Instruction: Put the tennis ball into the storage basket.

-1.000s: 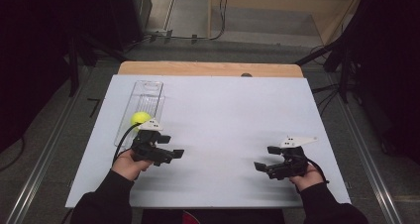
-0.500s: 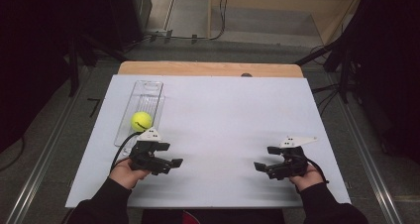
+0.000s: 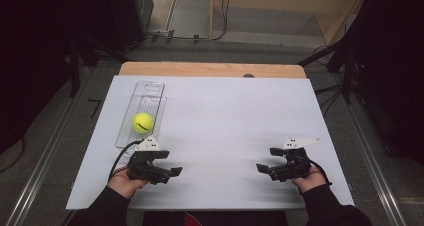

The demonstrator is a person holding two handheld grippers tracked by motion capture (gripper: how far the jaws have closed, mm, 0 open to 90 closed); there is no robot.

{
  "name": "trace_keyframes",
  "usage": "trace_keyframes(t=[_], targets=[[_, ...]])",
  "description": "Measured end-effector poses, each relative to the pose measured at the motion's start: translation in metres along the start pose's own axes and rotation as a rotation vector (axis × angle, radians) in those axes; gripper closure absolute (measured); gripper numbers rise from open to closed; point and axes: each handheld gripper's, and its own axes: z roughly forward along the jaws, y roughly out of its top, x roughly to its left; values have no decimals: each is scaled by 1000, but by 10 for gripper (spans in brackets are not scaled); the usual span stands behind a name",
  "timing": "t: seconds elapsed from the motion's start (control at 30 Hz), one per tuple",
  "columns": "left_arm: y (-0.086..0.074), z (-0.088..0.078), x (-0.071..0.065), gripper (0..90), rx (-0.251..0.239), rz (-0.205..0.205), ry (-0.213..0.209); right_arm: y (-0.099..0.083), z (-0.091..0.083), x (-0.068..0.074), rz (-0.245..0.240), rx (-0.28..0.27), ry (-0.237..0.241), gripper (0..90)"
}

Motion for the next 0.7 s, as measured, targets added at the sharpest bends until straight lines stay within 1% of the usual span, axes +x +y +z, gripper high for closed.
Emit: trace_keyframes(t=[0.13,0.3,0.5,0.7], targets=[[-3,-1,-1,214,-7,-3,5,0,0,0,-1,1,0,119],[-7,-3,-1,214,5,5,16,0,0,0,-3,3,0,119],[-10,-5,1,214,-11,-6,21,0,1,-1,1,5,-1,119],[-10,-5,1,214,-11,-11,23,0,1,-1,0,5,-1,119]])
